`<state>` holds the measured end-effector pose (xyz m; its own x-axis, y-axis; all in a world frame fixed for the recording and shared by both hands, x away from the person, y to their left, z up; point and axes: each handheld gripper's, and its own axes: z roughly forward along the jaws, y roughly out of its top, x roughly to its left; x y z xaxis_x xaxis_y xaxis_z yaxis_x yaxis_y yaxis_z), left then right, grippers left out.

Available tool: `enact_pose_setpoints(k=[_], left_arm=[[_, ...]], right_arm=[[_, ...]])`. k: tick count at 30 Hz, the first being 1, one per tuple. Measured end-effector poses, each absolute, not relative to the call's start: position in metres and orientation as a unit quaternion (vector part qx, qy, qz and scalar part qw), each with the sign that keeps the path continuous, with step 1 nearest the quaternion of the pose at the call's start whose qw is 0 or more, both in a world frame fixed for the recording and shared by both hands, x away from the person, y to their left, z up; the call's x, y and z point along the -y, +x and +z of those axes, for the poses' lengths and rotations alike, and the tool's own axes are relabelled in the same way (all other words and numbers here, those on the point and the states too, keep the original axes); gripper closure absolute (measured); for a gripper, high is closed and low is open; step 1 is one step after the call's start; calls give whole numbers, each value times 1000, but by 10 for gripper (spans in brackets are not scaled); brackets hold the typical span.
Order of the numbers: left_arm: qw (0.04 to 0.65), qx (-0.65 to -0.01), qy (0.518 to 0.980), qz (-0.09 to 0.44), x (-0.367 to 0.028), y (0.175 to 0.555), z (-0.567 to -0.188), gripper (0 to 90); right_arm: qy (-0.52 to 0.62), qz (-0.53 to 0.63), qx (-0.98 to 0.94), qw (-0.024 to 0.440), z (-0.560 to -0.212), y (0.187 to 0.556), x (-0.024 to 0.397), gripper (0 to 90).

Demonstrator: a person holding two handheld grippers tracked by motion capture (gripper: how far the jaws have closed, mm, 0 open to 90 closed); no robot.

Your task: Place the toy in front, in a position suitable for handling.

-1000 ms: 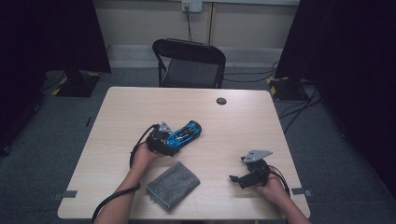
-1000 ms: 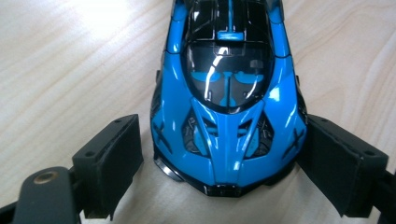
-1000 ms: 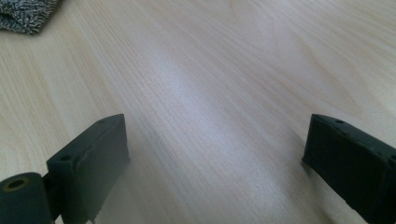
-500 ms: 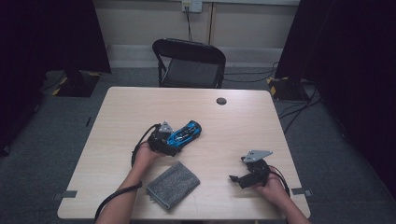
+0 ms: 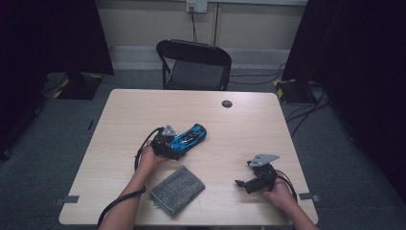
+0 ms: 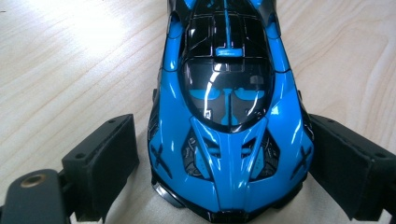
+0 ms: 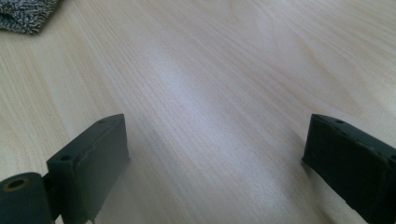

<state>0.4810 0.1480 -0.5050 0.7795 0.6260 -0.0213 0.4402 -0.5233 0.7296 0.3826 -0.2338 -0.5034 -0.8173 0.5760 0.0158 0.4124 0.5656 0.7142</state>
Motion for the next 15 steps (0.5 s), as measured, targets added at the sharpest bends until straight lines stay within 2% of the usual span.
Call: enact_pose_setpoints(k=[5,15], left_arm=[[391,-293,864,119,-151,479,-504,248],[387,-308,859,130,-150,474,-504,260]], right_arm=[[281,371,-878,110,-503,383,234,58],[284,370,-878,111,-503,381,234,57]])
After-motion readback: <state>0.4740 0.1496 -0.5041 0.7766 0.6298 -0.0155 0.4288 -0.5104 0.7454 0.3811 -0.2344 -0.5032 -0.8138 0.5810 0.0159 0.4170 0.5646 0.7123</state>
